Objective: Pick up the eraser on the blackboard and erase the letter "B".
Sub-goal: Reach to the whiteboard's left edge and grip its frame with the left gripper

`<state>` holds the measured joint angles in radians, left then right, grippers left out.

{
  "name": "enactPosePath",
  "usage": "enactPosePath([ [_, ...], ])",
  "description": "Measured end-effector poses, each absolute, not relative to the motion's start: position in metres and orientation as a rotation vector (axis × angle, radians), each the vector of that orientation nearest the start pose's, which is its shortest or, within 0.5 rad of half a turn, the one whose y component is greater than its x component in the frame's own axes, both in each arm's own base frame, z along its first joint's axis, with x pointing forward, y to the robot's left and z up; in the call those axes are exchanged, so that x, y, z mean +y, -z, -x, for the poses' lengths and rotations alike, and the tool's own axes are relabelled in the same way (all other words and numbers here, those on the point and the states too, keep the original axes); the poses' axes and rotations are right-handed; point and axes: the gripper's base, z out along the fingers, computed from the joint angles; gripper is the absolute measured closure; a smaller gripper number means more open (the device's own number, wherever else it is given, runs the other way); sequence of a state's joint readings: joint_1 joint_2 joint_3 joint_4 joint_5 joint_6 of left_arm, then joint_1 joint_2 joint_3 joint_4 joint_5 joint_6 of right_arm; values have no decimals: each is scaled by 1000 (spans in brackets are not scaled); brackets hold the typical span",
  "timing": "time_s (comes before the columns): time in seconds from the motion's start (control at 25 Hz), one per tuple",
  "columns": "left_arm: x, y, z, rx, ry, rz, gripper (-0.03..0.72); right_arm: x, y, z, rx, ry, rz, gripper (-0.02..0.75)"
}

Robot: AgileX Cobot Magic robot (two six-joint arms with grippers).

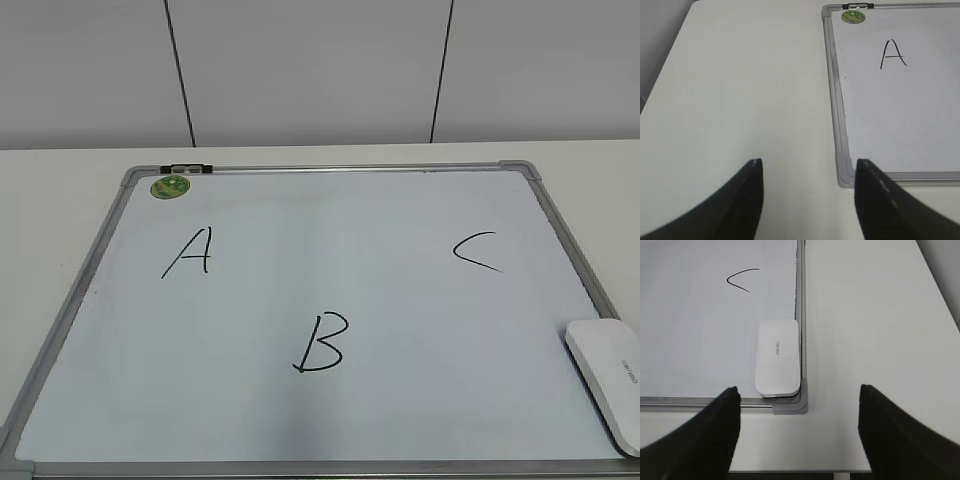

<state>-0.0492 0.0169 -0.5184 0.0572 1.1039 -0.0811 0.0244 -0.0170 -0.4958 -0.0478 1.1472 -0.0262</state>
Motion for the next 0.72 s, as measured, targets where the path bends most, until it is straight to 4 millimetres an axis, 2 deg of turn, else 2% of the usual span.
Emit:
enactPosePath([
  [0.52, 5, -279, 6, 2082, 8, 37, 251, -4, -269, 11, 2117, 59, 48, 193],
  [0.72, 5, -295, 3, 2044, 7, 36, 251, -4, -269, 11, 2117, 59, 48, 193],
])
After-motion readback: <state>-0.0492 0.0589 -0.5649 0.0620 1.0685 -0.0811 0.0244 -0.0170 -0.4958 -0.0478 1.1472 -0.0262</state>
